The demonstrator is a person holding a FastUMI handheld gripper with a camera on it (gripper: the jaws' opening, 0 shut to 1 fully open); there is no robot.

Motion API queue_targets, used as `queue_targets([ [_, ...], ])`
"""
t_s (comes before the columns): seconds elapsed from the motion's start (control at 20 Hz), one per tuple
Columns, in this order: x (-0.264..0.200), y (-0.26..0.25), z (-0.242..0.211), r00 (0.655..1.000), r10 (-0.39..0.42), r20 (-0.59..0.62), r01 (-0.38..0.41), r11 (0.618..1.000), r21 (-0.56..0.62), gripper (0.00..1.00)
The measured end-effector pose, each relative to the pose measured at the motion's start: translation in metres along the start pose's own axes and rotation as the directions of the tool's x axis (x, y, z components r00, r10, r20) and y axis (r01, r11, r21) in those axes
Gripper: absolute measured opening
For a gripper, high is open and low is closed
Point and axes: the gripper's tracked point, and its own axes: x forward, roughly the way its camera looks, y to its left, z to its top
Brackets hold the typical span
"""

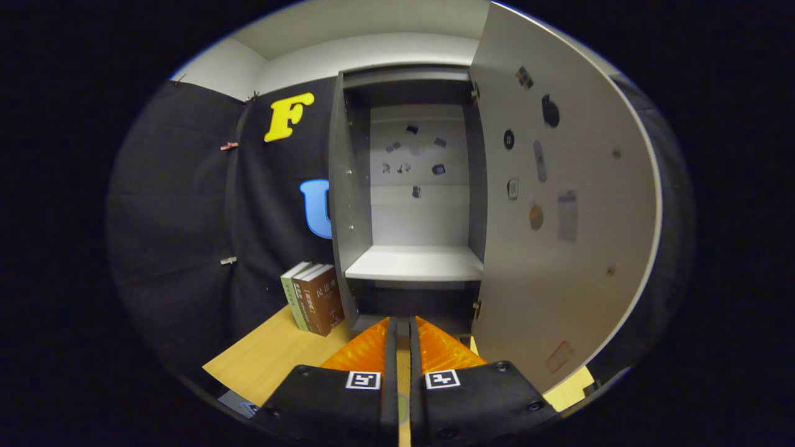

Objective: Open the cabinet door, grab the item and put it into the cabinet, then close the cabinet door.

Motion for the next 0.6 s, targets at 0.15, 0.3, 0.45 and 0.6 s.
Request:
queue_targets([
  [0.15, 0.027, 0.002, -0.060, 0.987, -0.057, -0.149, 0.063, 0.997, 0.039, 0.22],
  [0.3, 0.042, -0.001, -0.131, 0.946, -0.086, -0.311, 0.111, 0.992, 0.062, 0.52],
  [0.45, 0.051, 0.001, -0.199, 0.890, -0.091, -0.448, 0.116, 0.993, 0.029, 0.50],
  [0.6, 0.063, 0.003, -0.252, 0.849, -0.069, -0.524, 0.095, 0.995, 0.021, 0.50],
])
